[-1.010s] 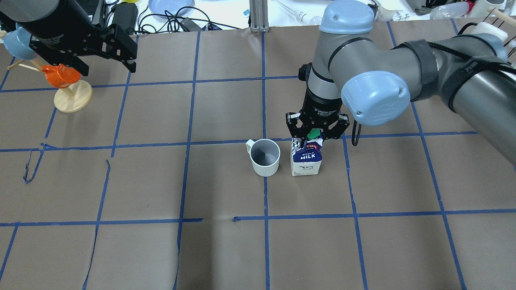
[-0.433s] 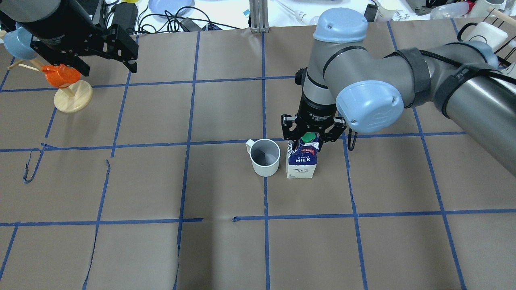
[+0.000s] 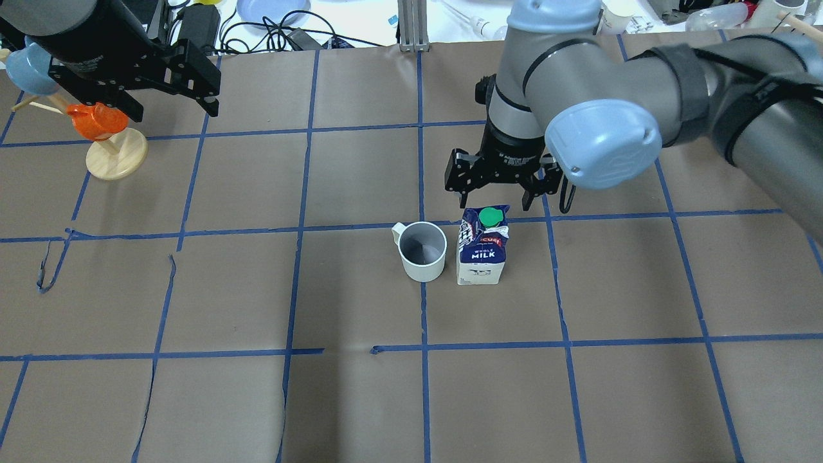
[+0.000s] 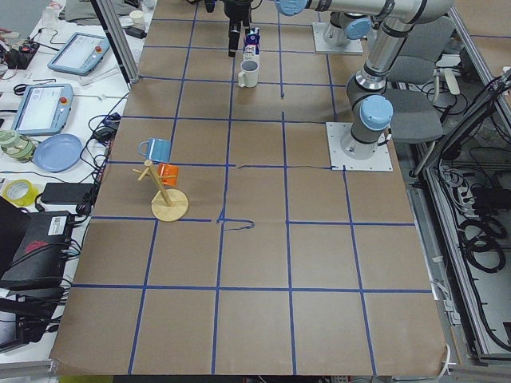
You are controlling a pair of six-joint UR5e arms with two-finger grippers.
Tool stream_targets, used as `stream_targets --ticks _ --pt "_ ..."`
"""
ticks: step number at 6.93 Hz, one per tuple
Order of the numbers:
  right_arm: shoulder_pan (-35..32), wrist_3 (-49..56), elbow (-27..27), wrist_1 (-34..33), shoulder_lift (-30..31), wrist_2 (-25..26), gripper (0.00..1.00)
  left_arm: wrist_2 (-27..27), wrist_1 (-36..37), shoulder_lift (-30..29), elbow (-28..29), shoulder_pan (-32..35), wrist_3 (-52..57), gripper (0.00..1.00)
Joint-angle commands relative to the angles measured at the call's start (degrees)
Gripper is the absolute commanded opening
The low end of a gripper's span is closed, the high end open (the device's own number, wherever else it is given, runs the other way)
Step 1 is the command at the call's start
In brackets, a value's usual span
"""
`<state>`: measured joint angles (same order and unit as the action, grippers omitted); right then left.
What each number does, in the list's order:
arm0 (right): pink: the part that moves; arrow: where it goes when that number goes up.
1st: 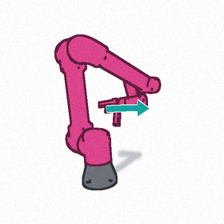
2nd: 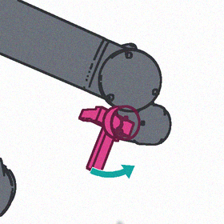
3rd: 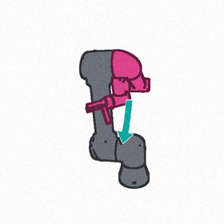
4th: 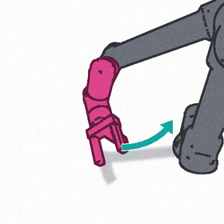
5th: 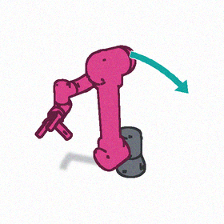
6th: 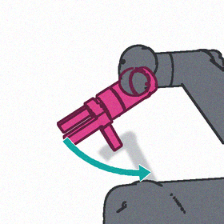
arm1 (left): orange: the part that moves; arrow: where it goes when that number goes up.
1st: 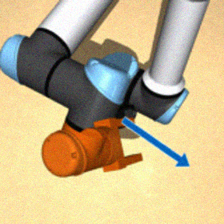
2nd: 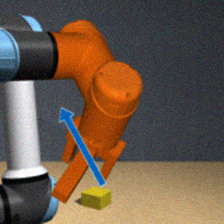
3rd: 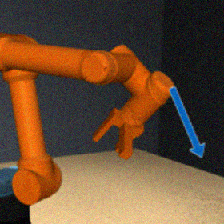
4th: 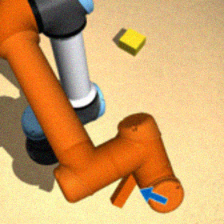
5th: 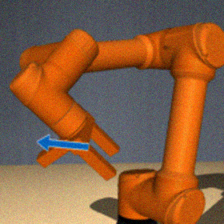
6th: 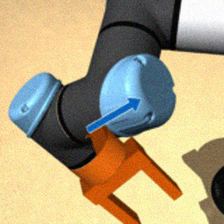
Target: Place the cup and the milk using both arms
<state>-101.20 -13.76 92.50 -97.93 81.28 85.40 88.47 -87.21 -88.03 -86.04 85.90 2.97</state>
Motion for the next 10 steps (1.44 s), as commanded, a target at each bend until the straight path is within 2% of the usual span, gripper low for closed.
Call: stream_targets --ticks 1,2,3,6,10 --pt "0.5 0.0 -11.5 7.9 0.8 3.6 1.0 0.0 0.0 -0.1 0.0 0.1 -0.1 1.0" --pt "0.5 -0.1 -13.9 13.8 1.2 3.5 1.0 0.0 0.1 -0.6 0.0 0.1 -0.2 1.0" --pt "0.4 0.1 -14.5 15.9 2.3 4.4 1.0 0.0 0.1 -0.2 0.0 0.1 -0.2 1.0" --pt "6.2 1.6 -14.5 8.7 4.1 6.8 1.0 0.0 0.0 -0.5 0.0 0.7 -0.2 1.0" --pt "6.4 3.2 -14.2 8.8 4.9 6.8 1.0 0.2 0.3 -0.6 0.0 1.1 -0.2 1.0"
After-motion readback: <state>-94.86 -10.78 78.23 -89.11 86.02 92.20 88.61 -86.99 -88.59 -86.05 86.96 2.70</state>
